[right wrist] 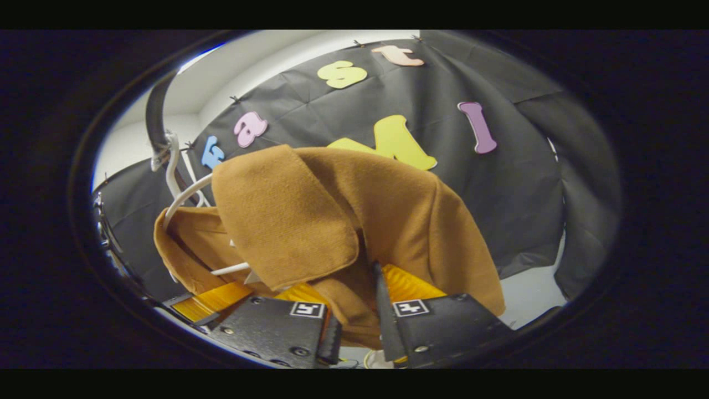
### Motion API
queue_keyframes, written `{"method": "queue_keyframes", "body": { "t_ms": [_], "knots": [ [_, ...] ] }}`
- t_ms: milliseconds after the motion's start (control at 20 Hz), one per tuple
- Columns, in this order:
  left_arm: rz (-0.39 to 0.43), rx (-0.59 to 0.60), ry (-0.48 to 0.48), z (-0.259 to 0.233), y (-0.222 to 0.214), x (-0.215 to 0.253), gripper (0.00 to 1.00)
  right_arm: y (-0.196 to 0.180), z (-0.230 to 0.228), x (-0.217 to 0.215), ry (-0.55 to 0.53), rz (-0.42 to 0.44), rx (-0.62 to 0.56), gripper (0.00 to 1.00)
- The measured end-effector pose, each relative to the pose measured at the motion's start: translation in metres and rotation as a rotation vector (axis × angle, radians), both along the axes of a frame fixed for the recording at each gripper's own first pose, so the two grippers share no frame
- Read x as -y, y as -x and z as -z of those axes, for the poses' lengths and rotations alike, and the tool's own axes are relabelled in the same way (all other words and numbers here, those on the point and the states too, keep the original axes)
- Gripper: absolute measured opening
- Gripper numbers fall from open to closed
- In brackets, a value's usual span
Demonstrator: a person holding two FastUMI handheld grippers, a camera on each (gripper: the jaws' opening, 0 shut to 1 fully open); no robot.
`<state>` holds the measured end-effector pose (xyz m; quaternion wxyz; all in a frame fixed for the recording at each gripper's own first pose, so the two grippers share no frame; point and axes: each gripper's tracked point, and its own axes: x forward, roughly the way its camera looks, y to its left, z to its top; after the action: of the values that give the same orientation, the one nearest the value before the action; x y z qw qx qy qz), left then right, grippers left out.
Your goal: Grasp the clothes on the hanger with both hands and then place them into the laundry hamper below.
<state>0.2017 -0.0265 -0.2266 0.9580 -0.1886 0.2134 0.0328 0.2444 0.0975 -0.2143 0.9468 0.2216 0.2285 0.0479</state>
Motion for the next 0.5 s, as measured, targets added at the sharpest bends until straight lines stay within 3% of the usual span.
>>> {"method": "queue_keyframes", "body": {
  "t_ms": [100, 150, 500],
  "knots": [
    [0.015, 0.004, -0.002, -0.005, 0.002, 0.001, 0.17, 0.001, 0.000, 0.009, -0.031, 0.012, 0.002, 0.14],
    [0.029, 0.005, -0.005, -0.005, 0.005, 0.001, 0.11, 0.003, -0.001, 0.012, -0.054, 0.010, 0.007, 0.16],
    [0.081, 0.043, -0.069, -0.019, 0.023, -0.014, 0.11, 0.006, -0.029, 0.057, -0.117, 0.069, 0.106, 0.12]
  ]
}}
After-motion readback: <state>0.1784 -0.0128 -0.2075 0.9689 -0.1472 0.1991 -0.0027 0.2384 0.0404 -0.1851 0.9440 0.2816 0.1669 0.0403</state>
